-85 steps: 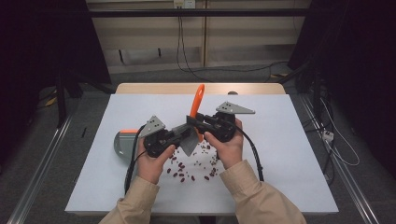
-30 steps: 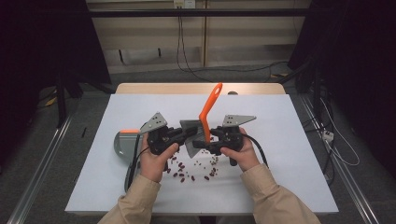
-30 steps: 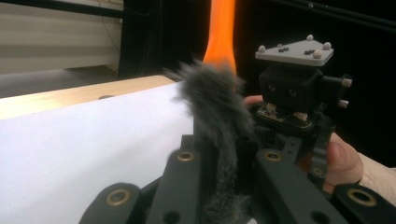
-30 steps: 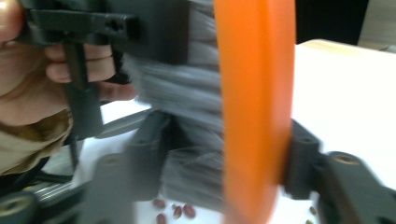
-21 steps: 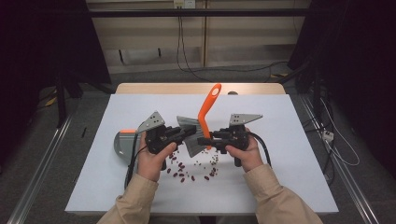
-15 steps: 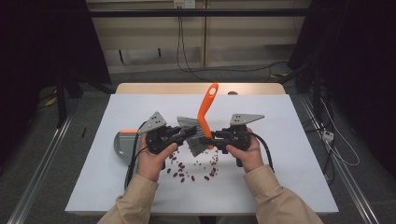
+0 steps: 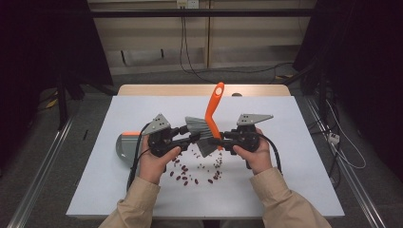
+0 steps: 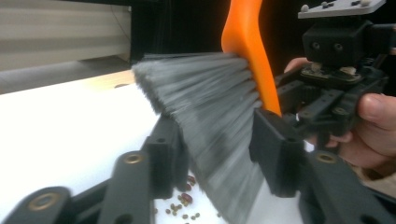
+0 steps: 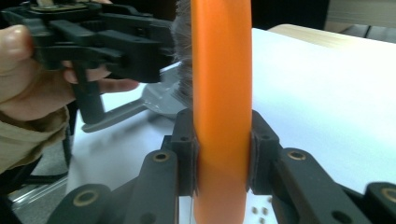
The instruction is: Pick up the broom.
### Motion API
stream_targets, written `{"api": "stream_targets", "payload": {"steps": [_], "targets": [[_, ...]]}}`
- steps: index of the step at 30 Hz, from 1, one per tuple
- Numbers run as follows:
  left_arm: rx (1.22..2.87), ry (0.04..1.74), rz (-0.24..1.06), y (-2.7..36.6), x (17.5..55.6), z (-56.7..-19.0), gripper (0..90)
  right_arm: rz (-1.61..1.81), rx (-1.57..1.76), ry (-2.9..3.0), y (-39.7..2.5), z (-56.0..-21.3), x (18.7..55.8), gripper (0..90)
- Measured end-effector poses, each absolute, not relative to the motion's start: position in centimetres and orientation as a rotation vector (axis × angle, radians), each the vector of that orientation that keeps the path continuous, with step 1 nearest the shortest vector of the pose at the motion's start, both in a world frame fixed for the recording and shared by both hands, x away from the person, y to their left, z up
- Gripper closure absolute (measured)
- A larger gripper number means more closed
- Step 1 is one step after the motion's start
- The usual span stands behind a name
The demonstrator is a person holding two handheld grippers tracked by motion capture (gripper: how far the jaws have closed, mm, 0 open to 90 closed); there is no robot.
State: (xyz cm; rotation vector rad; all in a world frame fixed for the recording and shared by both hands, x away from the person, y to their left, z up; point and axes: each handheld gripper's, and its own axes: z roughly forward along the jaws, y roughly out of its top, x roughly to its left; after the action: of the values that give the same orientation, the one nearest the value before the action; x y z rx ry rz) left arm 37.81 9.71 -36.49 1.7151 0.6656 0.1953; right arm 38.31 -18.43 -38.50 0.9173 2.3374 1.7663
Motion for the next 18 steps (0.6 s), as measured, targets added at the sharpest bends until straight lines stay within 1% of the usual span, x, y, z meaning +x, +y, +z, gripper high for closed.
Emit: {"api": "stream_targets", "payload": {"steps": [5, 8, 16, 18], "targets": [[1.719, 0.681, 0.219, 10.1, 37.8, -36.2, 37.4, 1.702, 0.987, 2.300, -19.8, -38.5, 38.6, 70.0], [1.737, 0.682, 0.242, 10.2, 37.8, -36.1, 30.8, 1.633, 1.012, 2.282, -20.5, -38.4, 38.7, 70.1], [1.740, 0.688, 0.291, 10.7, 37.8, -36.0, 20.4, 1.473, 1.053, 2.260, -22.0, -38.0, 38.6, 70.1], [1.739, 0.691, 0.295, 10.9, 37.8, -35.9, 19.5, 1.434, 1.059, 2.262, -22.3, -37.9, 38.6, 70.1]]}}
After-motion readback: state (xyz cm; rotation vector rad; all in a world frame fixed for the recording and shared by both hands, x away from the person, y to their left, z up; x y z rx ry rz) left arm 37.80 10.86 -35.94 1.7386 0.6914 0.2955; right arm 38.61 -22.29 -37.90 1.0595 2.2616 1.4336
